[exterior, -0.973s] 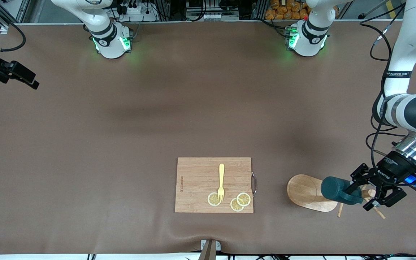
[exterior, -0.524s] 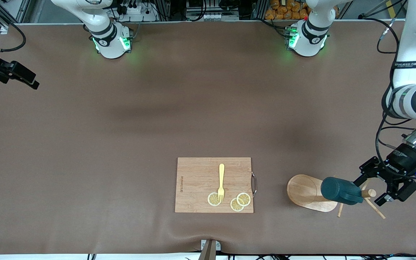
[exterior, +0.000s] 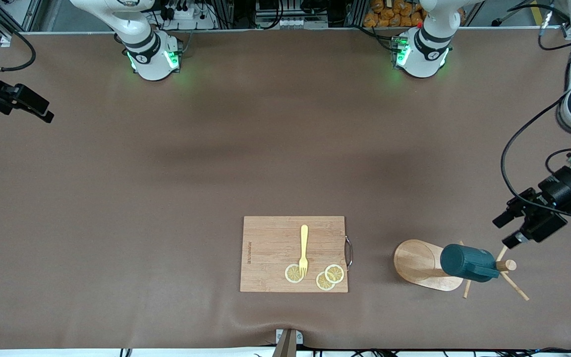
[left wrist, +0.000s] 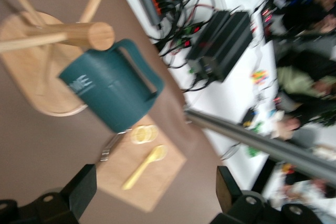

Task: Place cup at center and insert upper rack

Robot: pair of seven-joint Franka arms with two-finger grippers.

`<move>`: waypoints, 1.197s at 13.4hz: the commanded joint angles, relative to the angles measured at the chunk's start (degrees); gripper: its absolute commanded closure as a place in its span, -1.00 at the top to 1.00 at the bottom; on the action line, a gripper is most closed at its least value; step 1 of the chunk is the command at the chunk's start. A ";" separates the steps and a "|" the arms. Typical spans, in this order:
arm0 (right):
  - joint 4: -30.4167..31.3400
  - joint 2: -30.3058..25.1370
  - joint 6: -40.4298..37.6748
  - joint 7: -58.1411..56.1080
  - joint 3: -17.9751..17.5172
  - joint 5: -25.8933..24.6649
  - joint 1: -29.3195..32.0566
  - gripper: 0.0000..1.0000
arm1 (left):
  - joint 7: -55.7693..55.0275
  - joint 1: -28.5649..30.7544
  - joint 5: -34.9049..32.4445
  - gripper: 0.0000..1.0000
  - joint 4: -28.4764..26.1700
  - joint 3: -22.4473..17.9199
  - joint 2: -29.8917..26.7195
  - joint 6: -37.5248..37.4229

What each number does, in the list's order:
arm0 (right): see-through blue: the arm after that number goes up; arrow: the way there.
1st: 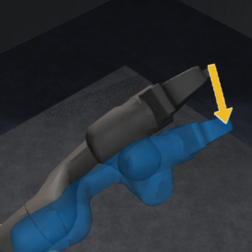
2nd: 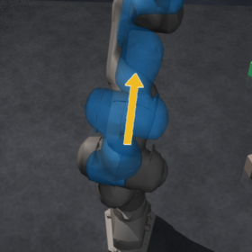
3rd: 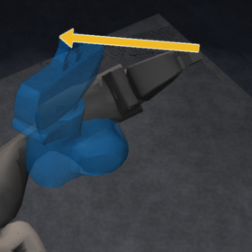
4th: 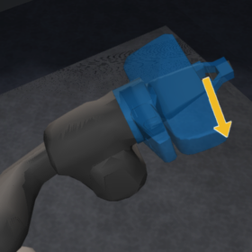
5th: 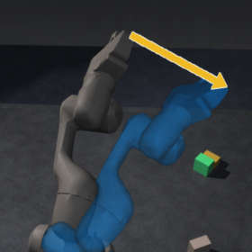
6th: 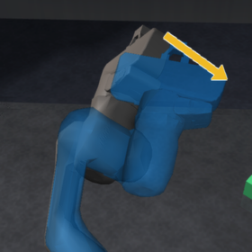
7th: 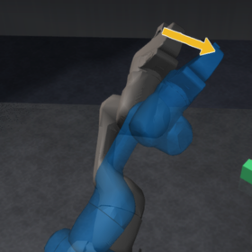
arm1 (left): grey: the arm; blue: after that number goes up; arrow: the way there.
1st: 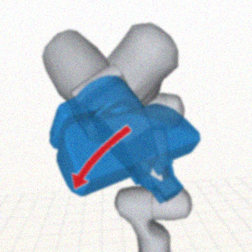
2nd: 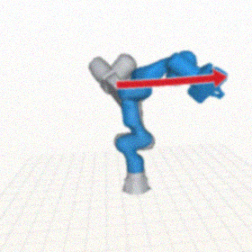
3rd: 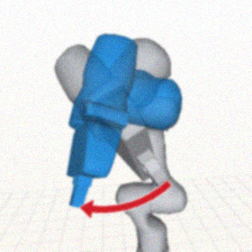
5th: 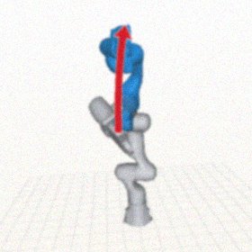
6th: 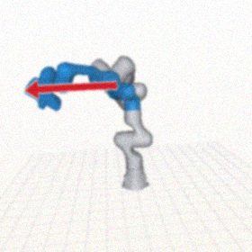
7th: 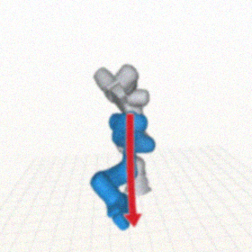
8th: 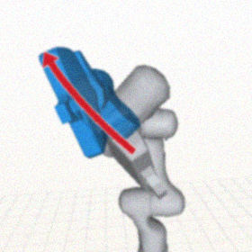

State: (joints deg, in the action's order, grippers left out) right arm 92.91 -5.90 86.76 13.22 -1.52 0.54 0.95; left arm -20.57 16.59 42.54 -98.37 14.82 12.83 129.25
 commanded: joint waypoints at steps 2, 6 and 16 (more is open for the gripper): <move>0.08 -0.17 -0.01 0.75 -0.76 -0.81 0.72 1.00 | 0.62 0.63 -15.43 1.00 -1.73 0.47 -5.35 -8.82; 0.08 -0.26 -0.01 0.75 -0.76 -0.90 0.72 1.00 | 4.20 0.28 -31.17 1.00 -1.47 3.62 -9.48 -19.54; 0.08 -0.26 -0.01 0.75 -0.76 -0.81 0.80 1.00 | 20.66 -18.34 -40.61 1.00 4.66 -12.71 -15.81 -38.88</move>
State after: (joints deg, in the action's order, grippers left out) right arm 92.91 -5.89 86.76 13.24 -1.55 0.35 0.95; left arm -1.37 0.35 3.39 -96.98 3.29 -1.98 94.71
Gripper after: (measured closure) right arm 0.000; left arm 0.000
